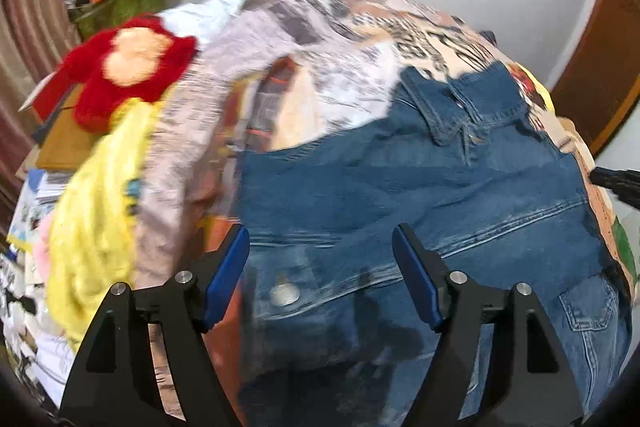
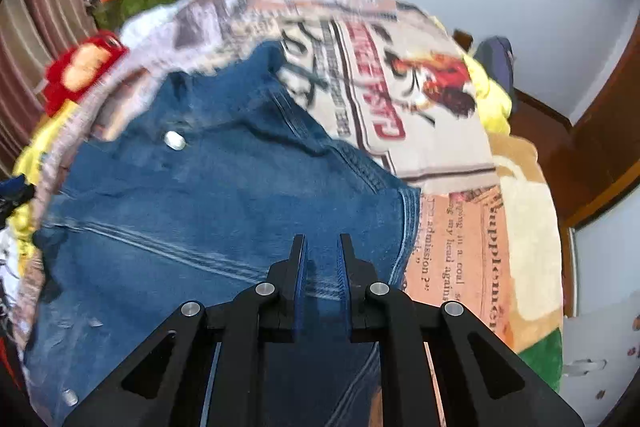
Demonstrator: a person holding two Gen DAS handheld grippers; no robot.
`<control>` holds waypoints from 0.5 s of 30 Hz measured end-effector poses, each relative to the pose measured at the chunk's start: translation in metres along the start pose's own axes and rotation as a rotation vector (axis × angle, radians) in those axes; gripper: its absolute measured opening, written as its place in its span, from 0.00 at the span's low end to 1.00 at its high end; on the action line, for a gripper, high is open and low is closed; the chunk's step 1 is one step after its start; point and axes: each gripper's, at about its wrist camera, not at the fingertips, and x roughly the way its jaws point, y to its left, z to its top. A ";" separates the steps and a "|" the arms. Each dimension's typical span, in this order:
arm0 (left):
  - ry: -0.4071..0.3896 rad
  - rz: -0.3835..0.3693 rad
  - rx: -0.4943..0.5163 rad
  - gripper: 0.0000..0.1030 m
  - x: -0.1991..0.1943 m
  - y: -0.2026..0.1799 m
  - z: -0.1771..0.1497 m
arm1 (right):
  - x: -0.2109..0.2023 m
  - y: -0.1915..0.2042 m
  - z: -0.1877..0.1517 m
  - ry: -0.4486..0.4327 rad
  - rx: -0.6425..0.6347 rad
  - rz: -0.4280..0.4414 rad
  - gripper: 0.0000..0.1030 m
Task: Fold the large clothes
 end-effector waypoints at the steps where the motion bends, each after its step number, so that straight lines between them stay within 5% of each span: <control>1: 0.017 -0.011 0.009 0.72 0.008 -0.006 -0.001 | 0.013 0.000 -0.002 0.038 -0.007 -0.027 0.09; 3: 0.071 -0.021 0.026 0.72 0.029 -0.016 -0.007 | 0.043 -0.002 -0.011 0.101 -0.028 -0.068 0.09; 6: 0.133 -0.007 0.061 0.72 0.054 -0.024 -0.024 | 0.042 -0.003 -0.024 0.004 -0.084 -0.088 0.09; 11: 0.090 0.010 0.129 0.74 0.051 -0.033 -0.038 | 0.046 -0.004 -0.035 0.008 -0.175 -0.215 0.11; 12: 0.088 0.022 0.140 0.75 0.051 -0.034 -0.040 | 0.046 -0.006 -0.037 0.001 -0.181 -0.217 0.16; 15: 0.091 0.024 0.142 0.77 0.051 -0.033 -0.041 | 0.043 -0.019 -0.039 -0.026 -0.163 -0.291 0.60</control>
